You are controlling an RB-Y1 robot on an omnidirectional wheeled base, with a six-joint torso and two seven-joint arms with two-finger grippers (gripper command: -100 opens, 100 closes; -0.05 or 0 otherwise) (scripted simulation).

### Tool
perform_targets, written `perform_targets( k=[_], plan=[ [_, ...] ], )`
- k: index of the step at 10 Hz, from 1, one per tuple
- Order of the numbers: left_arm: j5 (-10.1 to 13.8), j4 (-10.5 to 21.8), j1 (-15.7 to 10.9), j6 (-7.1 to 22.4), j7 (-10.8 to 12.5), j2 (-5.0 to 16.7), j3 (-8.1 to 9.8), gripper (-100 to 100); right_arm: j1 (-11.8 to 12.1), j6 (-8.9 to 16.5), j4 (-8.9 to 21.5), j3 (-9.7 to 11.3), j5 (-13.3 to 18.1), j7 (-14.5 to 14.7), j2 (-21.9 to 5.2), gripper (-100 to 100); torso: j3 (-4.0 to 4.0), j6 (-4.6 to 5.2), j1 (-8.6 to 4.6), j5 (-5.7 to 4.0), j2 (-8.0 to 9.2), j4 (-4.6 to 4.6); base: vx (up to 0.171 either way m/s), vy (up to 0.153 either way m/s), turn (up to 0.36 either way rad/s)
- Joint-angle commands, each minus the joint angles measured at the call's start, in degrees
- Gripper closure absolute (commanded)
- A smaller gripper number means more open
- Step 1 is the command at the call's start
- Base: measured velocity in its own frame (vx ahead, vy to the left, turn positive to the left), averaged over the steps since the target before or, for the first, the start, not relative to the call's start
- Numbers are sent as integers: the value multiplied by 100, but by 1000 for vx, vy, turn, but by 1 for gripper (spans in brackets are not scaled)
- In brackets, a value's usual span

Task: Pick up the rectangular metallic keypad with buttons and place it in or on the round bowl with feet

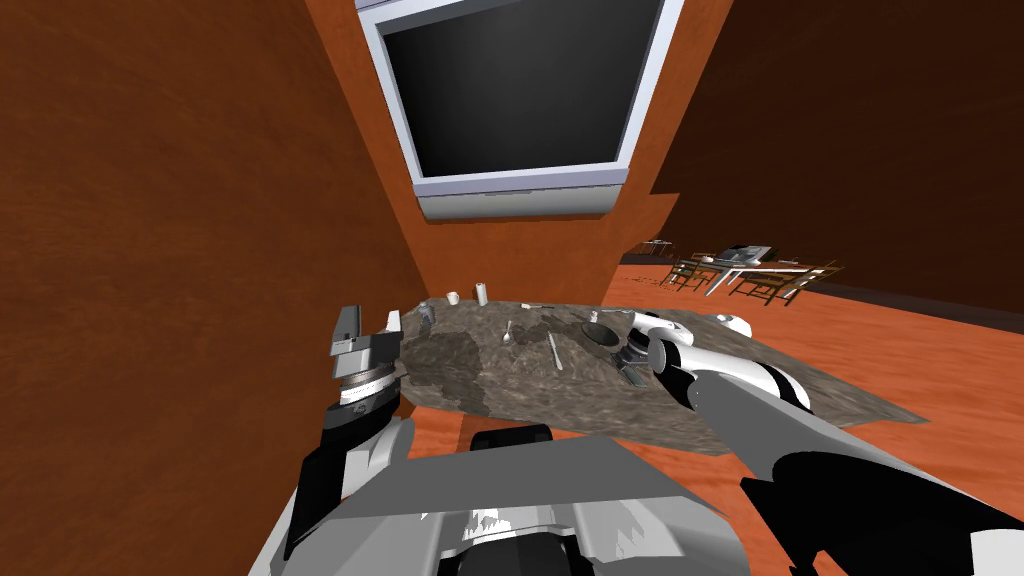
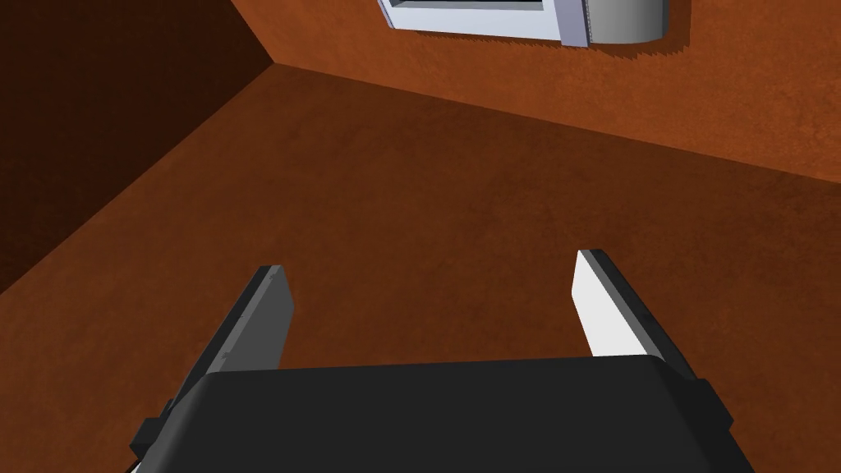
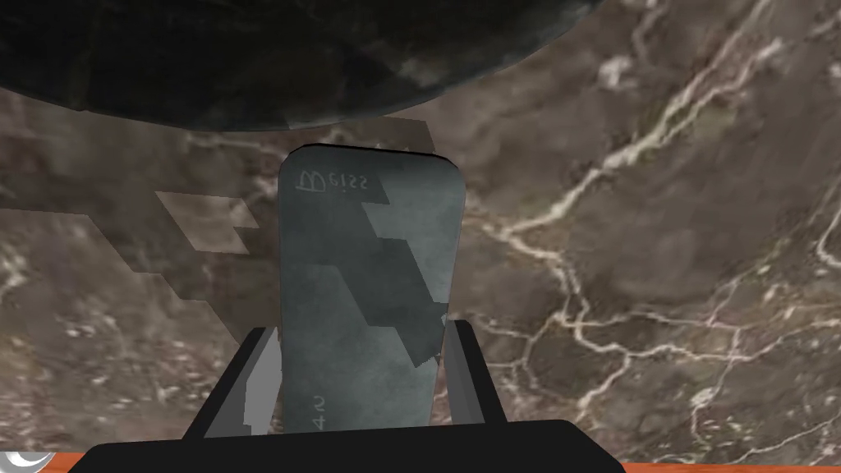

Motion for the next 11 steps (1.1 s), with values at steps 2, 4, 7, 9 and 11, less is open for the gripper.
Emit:
perform_targets(
  k=[2, 4, 7, 9, 11],
  plan=[
    [0, 0, 0, 0, 0, 0, 0, 0, 0, 0, 0, 1, 0, 1, 0, 100, 0, 0, 0, 0, 0, 0, 0, 0, 0],
    [0, 0, 0, 0, 0, 0, 0, 0, 0, 0, 0, 2, 1, 5, 1, 0, 0, 2, 1, 0, 0, 0, 0, 0, 0],
    [0, 0, 0, 0, 0, 0, 0, 0, -40, 181, -144, -6, 14, -16, -50, 100, 6, -1, 5, 5, 7, 5, -19, 2, 22],
    [0, 0, 0, 0, 0, 0, 0, 0, 2, 216, -214, -14, 7, -29, -21, 100, 1, 4, 1, -1, 3, 0, 0, 0, 0],
    [0, 0, 0, 0, 0, 0, 0, 0, -176, 264, -415, -30, 133, -184, -98, 100, 0, 3, 1, 0, 0, 0, -37, 0, 95]
  ],
)
